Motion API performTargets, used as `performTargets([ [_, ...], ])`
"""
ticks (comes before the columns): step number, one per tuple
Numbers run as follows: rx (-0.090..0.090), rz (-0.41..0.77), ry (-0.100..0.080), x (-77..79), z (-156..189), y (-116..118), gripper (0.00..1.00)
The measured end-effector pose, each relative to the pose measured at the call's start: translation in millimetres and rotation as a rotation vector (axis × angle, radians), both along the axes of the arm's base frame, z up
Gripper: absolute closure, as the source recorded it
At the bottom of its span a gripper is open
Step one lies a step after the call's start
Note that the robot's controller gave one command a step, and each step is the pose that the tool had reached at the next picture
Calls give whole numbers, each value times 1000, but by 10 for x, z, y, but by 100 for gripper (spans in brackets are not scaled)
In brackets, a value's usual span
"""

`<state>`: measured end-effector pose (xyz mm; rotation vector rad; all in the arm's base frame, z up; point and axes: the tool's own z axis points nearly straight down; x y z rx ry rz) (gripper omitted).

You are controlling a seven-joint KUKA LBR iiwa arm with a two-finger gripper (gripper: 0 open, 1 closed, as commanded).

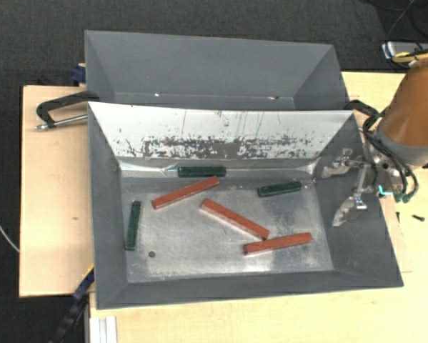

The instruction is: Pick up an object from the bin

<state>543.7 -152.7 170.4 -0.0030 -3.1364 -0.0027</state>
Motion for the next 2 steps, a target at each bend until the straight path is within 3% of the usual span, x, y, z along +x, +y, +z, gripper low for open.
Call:
performTargets([
  [2, -1, -44, -6, 83, -80, 85, 0],
])
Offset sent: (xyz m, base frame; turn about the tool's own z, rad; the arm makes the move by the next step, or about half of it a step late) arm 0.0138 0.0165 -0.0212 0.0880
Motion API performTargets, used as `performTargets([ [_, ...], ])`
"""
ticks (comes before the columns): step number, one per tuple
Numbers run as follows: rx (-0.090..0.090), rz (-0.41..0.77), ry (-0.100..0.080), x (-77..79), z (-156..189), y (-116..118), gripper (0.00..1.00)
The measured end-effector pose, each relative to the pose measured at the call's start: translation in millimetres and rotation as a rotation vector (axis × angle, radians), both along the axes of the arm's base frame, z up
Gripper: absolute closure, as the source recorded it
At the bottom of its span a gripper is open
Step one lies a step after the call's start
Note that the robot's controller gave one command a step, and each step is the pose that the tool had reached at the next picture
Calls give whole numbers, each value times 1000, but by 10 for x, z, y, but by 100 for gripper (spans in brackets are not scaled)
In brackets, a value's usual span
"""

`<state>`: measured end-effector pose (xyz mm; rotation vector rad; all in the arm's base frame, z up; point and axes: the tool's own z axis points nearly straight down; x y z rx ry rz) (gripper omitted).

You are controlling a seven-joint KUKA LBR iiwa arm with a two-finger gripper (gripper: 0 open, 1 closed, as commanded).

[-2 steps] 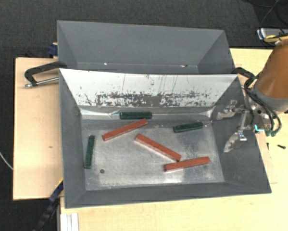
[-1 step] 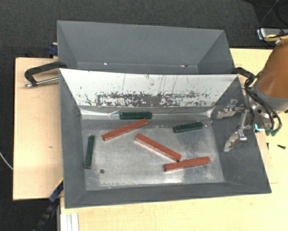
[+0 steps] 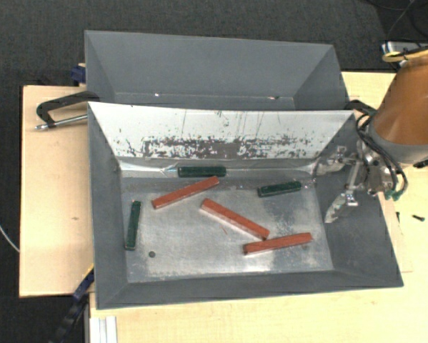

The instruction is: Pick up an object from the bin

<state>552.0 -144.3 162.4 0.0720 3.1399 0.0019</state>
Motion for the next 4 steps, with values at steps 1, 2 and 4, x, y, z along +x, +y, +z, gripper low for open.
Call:
performTargets([
  [1, -1, 9, -4, -346, -740, 412, 0],
  [2, -1, 6, -4, -379, -830, 451, 100],
  [4, -2, -5, -6, -500, 769, 431, 100],
])
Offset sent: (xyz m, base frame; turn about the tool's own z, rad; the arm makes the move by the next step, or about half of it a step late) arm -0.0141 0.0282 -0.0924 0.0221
